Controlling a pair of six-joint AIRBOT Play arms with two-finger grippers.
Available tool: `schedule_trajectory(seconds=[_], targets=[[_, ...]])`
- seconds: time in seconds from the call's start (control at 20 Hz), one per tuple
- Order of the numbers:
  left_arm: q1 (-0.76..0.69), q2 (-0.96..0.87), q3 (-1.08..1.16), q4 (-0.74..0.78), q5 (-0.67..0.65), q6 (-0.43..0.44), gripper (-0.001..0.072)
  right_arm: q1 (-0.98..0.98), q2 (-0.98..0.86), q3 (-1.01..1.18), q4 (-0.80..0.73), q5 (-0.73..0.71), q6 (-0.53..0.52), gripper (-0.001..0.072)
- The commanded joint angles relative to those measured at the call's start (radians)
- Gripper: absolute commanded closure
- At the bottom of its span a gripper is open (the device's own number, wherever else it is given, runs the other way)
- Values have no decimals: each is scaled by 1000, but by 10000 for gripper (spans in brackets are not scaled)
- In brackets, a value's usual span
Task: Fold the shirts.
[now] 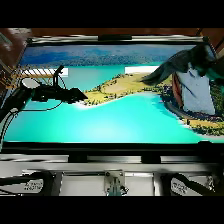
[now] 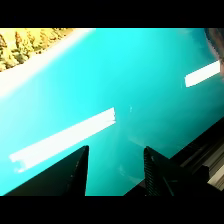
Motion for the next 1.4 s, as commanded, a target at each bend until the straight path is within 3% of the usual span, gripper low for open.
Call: schedule_trajectory(seconds=[0.0, 0.25, 0.45, 0.6, 0.7, 0.85, 0.9, 1.05, 1.15, 1.25, 1.35], targets=[[-4, 0, 0, 0, -2, -1, 296, -116, -21, 81, 0, 141, -45, 628], [-18, 0, 0, 0, -2, -1, 296, -147, -154, 217, 0, 245, -46, 628], [-34, 0, 0, 0, -2, -1, 296, -146, -261, 278, 0, 249, -46, 628], [-39, 0, 0, 0, -2, -1, 295, -152, -287, 280, -68, 204, -118, 628], [-38, 0, 0, 0, -2, -1, 295, -177, -280, 280, -155, 108, -112, 628], [-38, 0, 0, 0, -1, 0, 295, -248, -241, 280, -191, -186, -78, 628], [-38, 0, 0, 0, 0, 0, 295, -274, -221, 280, -245, -294, -35, 628], [-38, 0, 0, 0, -1, -1, 296, -354, -166, 280, -531, -647, 246, 628], [-38, 0, 0, 0, -1, -1, 296, -395, -140, 280, -649, -846, 291, 628], [-38, 0, 0, 0, 0, -1, 295, -409, -132, 279, -707, -961, 293, 628], [-39, 0, 0, 0, -1, -1, 296, -407, -132, 256, -682, -959, 317, 628]])
